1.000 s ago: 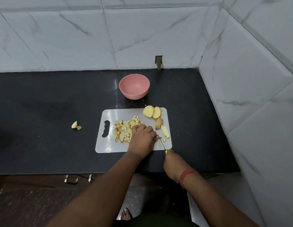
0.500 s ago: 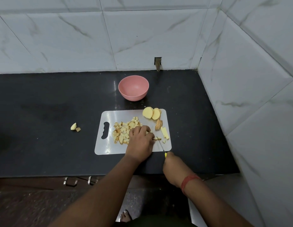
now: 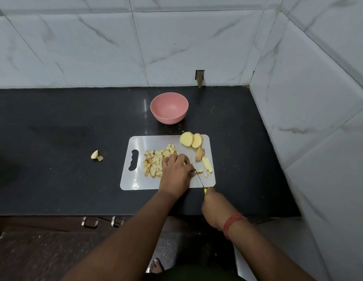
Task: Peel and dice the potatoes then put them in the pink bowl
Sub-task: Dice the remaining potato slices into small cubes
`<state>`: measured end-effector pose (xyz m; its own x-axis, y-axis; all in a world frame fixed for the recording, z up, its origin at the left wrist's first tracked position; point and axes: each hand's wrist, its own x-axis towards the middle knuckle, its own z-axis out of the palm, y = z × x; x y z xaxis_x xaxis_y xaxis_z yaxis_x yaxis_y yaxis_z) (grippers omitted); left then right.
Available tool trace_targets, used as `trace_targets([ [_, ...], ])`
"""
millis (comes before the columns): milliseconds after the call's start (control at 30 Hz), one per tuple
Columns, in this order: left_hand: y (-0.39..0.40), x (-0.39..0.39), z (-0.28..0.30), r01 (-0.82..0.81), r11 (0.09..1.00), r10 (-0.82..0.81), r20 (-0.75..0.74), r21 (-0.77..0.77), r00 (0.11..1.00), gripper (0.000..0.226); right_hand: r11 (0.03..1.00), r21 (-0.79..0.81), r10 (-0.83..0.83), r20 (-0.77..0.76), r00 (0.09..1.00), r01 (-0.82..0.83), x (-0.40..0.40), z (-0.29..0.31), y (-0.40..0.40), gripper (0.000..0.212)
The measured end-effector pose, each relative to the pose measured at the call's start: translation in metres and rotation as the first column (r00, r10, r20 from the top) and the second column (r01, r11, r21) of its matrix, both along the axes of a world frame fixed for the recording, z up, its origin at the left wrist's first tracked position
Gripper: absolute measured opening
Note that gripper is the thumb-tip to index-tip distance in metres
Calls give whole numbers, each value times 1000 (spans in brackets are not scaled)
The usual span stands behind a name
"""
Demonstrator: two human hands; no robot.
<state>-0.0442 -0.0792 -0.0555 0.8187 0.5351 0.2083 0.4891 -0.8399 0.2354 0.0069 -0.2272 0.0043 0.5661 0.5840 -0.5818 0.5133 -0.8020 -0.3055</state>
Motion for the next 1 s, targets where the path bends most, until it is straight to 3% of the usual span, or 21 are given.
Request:
trace_targets([
  [300,-2,-1,1,13,999,-13,-8,40,1000,15,998,-45,44,-37,998,-46,2,1,0,36],
  [433,-3,-2,-3,11,999,-12,28,53,1000,13,996,-77,32,-38,999,-35,2,8,-13,19],
  [567,-3,-3,-6,31,998,-34,55,45,998,19,989,87,-120,-48,992,123,15,27,-18,14],
  [800,-17,10,-4,304,927,-310,-6,222,951,19,903,322,-266,-97,959,284,35,38,-18,17],
  [1000,-13,15,1,145,962,-141,-31,232,989,12,916,330,-226,-44,973,228,30,32,-14,18],
])
